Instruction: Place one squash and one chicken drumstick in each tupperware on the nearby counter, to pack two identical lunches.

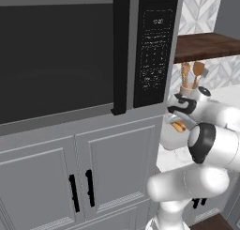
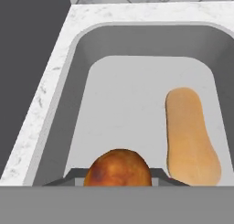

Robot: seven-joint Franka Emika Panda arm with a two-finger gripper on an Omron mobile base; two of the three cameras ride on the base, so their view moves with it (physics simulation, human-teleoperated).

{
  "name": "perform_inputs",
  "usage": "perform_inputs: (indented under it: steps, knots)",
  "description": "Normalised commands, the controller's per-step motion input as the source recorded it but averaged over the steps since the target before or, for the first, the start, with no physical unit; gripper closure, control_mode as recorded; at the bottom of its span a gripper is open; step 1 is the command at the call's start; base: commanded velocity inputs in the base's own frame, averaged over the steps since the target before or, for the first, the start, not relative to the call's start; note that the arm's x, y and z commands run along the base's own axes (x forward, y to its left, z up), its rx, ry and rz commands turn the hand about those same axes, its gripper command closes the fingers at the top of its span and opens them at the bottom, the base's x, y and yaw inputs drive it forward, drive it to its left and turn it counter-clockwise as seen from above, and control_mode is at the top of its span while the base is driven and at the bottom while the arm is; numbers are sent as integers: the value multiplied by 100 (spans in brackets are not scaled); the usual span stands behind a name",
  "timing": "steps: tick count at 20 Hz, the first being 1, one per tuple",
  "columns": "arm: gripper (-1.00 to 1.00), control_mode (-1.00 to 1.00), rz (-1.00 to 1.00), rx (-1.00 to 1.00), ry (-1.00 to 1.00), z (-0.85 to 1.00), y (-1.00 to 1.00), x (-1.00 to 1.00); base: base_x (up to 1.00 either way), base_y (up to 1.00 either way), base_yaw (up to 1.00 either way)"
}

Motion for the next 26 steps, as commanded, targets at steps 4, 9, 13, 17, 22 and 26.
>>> perform_inputs:
  steps: [4, 9, 13, 17, 22, 26]
  knots:
    - [100, -100, 3, 0, 4, -31, -1, 26, 0, 0, 0]
    - [100, -100, 3, 3, 1, -18, -14, 12, 0, 0, 0]
    - [100, -100, 0, 5, 2, -24, -13, 25, 0, 0, 0]
    - [100, -100, 0, 0, 1, -36, 0, 37, 0, 0, 0]
    - [100, -100, 0, 0, -1, -41, 0, 11, 0, 0, 0]
    - [100, -100, 0, 7, -15, -44, 0, 0, 0, 0, 0]
